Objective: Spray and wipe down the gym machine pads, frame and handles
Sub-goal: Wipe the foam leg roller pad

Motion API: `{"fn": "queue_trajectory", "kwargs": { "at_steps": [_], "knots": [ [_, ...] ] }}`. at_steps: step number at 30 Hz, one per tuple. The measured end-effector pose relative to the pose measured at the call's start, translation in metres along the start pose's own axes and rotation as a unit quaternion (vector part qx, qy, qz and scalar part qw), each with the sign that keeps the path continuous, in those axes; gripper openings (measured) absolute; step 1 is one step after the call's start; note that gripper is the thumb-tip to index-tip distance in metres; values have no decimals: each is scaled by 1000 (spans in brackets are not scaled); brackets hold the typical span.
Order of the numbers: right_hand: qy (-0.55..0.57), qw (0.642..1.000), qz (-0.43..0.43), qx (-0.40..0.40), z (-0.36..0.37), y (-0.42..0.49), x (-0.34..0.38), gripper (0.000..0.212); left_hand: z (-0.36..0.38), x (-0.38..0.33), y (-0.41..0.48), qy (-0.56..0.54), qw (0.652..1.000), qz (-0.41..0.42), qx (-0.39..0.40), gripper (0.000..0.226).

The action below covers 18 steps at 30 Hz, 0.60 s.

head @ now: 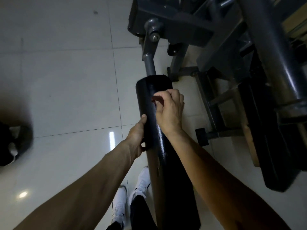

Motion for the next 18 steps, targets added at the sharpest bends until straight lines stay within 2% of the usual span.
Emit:
{"fn": "queue_trajectory", "kwargs": {
  "at_steps": [8,13,16,18],
  "knots": [
    [-18,999,-22,32,24,99,24,26,-4,1,1,-2,999,-25,-20,61],
    [-51,990,-99,86,-2,23,14,45,-1,-2,-3,7,999,-21,-23,58],
    [-15,990,-98,104,-16,-32,-2,44,3,-6,-7,14,1000,-8,-24,49],
    [-3,991,-87,98,-12,-23,-5,40,5,-9,-9,21,999,6,-32,43]
  ]
}}
Point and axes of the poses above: each hand's wrist, its own y-axis towards the middle knuckle, its own z-axis out of the palm, x = y × z, the point moved 7 cm from there along y, towards the middle knuckle, and after that the axes turned 3 degrees about x, right-handed, at the moved point
